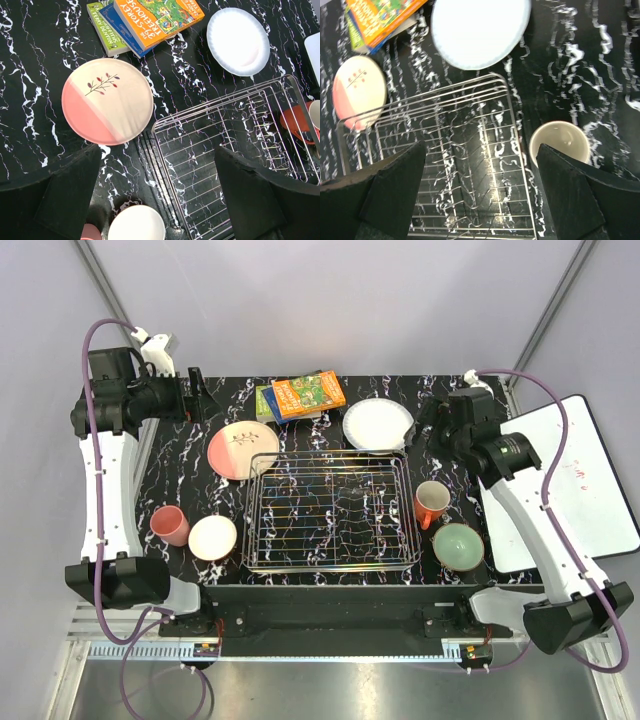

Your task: Load the mixed dishes into the dish rack

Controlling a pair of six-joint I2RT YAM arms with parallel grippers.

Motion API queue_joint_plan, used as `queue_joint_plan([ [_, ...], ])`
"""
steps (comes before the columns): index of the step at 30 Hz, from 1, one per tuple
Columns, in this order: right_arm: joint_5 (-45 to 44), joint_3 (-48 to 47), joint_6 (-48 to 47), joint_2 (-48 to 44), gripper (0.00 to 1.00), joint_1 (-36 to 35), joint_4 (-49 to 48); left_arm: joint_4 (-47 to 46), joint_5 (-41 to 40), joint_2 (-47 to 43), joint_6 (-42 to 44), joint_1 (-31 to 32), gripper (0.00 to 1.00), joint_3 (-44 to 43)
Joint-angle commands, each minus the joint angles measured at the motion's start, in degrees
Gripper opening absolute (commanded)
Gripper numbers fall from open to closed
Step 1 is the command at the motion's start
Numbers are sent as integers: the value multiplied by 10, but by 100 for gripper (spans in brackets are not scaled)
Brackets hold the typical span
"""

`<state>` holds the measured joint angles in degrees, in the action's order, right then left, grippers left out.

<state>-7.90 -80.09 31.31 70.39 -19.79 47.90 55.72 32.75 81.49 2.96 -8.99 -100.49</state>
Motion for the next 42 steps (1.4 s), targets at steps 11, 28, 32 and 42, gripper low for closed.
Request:
queue_joint_plan([
  [11, -211, 125, 212, -81, 96, -3, 168, -7, -5, -5, 29, -1, 99, -2],
  [28, -176, 287, 430, -167, 92, -3, 358, -4, -7, 17, 54, -1, 99, 6],
  [32, -166, 301, 426, -156, 91, -3, 349, -5, -14, 17, 69, -2, 99, 6],
  [42, -127, 308, 394, -83, 87, -21, 314, -3, -37, 20, 85, -1, 99, 12],
])
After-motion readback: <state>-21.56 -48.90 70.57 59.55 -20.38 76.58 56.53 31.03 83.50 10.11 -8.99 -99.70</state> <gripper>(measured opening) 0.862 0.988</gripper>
